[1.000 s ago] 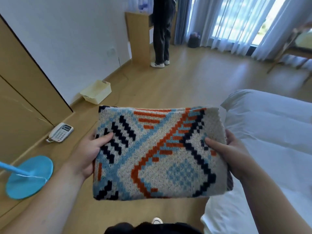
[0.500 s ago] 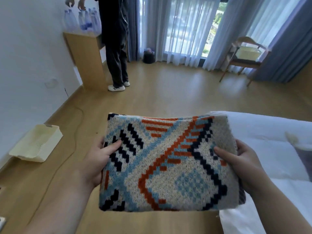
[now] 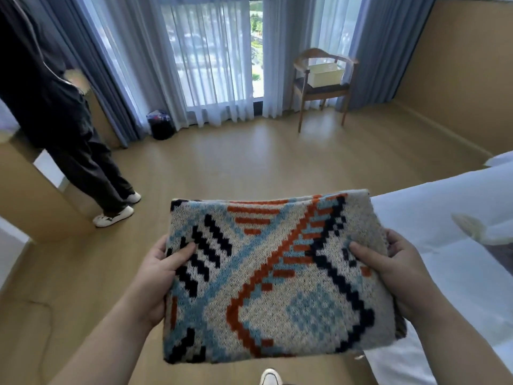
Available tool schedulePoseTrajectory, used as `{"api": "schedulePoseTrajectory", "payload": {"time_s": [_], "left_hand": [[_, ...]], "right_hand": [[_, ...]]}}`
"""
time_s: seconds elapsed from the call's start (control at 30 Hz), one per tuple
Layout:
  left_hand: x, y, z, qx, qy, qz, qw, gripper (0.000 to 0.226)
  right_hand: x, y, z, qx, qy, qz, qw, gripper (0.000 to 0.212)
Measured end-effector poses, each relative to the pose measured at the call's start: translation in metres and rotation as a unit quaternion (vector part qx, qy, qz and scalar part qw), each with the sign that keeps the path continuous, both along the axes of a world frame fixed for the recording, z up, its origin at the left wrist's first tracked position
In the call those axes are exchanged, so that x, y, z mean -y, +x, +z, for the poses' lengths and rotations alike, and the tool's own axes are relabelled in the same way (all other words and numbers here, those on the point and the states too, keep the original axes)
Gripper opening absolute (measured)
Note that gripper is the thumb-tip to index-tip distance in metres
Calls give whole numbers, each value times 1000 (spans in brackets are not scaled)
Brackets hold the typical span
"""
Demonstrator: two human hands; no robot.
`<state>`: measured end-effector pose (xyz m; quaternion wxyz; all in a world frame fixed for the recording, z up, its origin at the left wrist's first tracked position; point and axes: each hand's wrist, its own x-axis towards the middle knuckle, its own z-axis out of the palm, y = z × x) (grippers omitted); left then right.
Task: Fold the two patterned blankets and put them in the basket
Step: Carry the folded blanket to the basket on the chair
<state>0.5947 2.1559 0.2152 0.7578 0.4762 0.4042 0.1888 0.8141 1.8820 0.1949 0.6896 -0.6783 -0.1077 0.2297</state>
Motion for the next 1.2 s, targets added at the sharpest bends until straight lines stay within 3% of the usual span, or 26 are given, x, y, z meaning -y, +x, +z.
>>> {"api": "schedulePoseTrajectory", "payload": {"time_s": [0.1,0.3,0.53,0.73,0.83,0.93,0.97,1.13,1.2], "left_hand": [[-64,55,9,8,0,6,1000,27],[-197,168,7,40,-4,20,999,20],[-361,340,0,49,-23,-24,998,21],[-451,529,9,17,4,-121,992,20],[-472,634,2,10,20,-169,985,19],[-484,747,-12,-2,42,-192,980,20],[-488,782,-16,-10,44,-198,979,22],[-510,929,-15,-31,37,-217,975,26],[-523,982,-14,-29,33,-217,975,29]], "right_hand": [[-66,60,12,3,0,4,1000,97],[-202,176,20,9,-10,23,1000,91],[-345,308,25,26,-12,-59,998,106],[-402,441,26,3,1,-153,988,106],[-418,517,12,1,19,-199,980,91],[-426,614,-8,-19,33,-228,973,44],[-430,647,-13,-29,27,-237,971,39],[-453,790,-12,-54,-10,-251,967,49],[-467,845,-9,-52,-17,-257,965,41]]}}
